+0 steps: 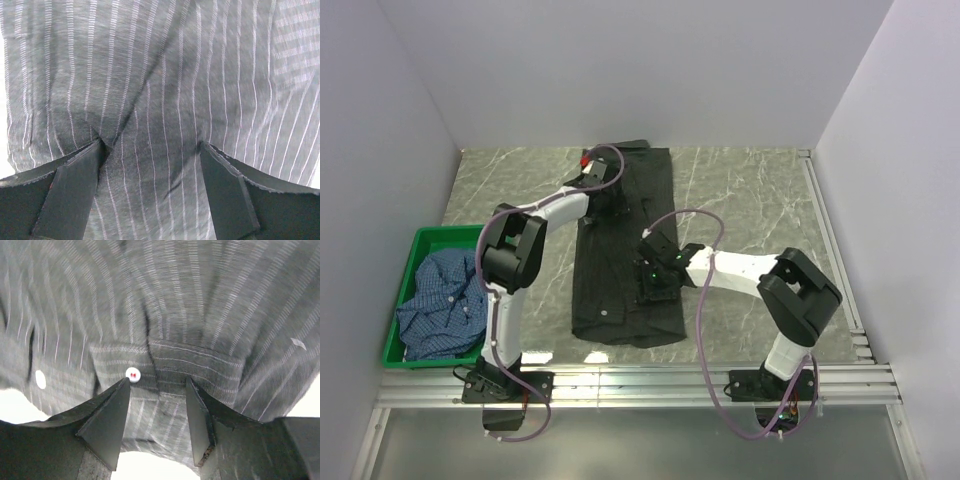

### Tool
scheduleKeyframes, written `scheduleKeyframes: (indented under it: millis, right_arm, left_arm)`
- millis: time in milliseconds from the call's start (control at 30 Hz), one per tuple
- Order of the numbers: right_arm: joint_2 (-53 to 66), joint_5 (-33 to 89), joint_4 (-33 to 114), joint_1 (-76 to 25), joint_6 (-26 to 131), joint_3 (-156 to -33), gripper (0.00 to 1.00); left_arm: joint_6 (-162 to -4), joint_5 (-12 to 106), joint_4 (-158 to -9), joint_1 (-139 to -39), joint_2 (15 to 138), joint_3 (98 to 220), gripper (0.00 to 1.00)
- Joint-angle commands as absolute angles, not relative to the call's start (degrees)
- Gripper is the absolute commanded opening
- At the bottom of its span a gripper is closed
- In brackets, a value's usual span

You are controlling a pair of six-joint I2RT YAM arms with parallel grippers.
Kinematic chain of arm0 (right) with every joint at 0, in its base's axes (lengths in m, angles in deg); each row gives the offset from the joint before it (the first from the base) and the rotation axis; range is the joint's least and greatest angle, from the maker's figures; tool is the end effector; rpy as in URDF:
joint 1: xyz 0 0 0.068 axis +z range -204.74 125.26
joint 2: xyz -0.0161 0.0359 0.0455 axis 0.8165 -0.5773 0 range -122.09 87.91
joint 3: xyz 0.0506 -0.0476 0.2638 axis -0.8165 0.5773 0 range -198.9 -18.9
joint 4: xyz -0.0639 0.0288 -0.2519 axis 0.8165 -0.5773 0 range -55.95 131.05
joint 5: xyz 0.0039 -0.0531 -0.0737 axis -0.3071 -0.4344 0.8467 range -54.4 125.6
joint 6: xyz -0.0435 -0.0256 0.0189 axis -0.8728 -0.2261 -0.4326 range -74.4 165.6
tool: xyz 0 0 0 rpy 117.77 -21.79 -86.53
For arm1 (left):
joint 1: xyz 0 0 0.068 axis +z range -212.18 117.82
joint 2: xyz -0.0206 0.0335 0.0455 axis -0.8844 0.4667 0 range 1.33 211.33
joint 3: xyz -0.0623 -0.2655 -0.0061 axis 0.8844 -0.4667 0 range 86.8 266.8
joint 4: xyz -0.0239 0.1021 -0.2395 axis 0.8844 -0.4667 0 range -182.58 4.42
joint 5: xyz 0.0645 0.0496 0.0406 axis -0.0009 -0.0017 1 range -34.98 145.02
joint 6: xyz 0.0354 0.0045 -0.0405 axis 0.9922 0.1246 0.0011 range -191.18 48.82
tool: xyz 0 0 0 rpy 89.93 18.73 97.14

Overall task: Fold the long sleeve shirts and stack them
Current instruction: Fold the shirt

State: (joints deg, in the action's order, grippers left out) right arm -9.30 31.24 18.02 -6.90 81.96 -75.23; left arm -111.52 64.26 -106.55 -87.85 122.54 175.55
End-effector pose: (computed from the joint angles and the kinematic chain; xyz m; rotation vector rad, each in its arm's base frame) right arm 0.2167 0.2434 0.1621 -0.3055 2.7920 0.5155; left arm 0.4177 -0.1945 0.1706 -0.3865 2.4784 -0.2813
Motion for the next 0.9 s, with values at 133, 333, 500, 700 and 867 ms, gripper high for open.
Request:
scheduleKeyframes:
  millis: [133, 333, 500, 700, 867]
  right_arm:
    - [-10.5, 31.2, 17.8, -4.8, 83.4, -81.4, 0.56]
    - [-0.1, 40.1, 11.6, -9.1, 79.0, -80.7, 0.56]
    - [8.2, 36.9, 11.3, -15.5, 77.2, -75.2, 0.53]
    - [15.0, 32.1, 14.1, -22.6, 78.5, -68.5, 0.56]
    - [17.8, 28.8, 17.6, -27.0, 81.1, -64.3, 0.62]
  left_arm:
    - [-106.9, 64.8, -108.3, -87.2, 121.0, 180.1, 0.85]
    - [-109.2, 64.0, -111.2, -87.1, 102.1, 172.3, 0.88]
    - [-107.7, 62.2, -113.2, -88.9, 90.6, 162.8, 0.87]
    - [-105.4, 61.2, -111.6, -97.1, 79.7, 150.5, 0.85]
    - [-105.5, 64.5, -108.6, -107.6, 80.4, 147.5, 0.85]
